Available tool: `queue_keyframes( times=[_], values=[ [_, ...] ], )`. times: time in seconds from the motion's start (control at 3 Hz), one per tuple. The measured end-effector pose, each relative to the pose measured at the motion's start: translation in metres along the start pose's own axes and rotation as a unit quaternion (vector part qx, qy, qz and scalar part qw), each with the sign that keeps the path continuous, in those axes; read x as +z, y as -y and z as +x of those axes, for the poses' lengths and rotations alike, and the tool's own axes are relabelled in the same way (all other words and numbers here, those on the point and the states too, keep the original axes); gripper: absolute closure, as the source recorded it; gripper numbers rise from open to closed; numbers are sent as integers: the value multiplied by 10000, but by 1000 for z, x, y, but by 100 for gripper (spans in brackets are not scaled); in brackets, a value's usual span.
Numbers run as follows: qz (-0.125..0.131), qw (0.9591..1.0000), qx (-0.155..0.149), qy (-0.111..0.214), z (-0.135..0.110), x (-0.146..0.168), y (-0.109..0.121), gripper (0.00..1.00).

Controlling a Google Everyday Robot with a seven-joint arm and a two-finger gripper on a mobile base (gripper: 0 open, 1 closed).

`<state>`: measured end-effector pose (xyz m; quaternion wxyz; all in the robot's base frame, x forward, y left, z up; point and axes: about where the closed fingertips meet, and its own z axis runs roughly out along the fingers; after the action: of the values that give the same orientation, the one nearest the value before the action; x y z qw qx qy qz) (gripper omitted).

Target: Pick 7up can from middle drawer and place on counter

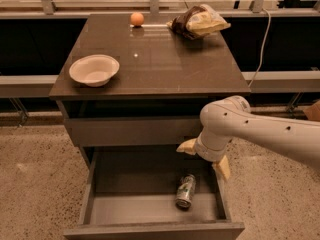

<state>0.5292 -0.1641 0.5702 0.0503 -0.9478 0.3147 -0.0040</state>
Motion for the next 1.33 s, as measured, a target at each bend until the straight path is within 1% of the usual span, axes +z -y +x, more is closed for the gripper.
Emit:
queue_keyframes(
  times=[0.33,0.67,1.0,1.33],
  values=[
    [145,9977,-581,331,-27,35,3,0],
    [655,9821,-1651,628,-66,92,24,0],
    [678,9734,-2097,626,-84,124,37,0],
    [347,9746,-2185,347,-75,158,45,0]
  ],
)
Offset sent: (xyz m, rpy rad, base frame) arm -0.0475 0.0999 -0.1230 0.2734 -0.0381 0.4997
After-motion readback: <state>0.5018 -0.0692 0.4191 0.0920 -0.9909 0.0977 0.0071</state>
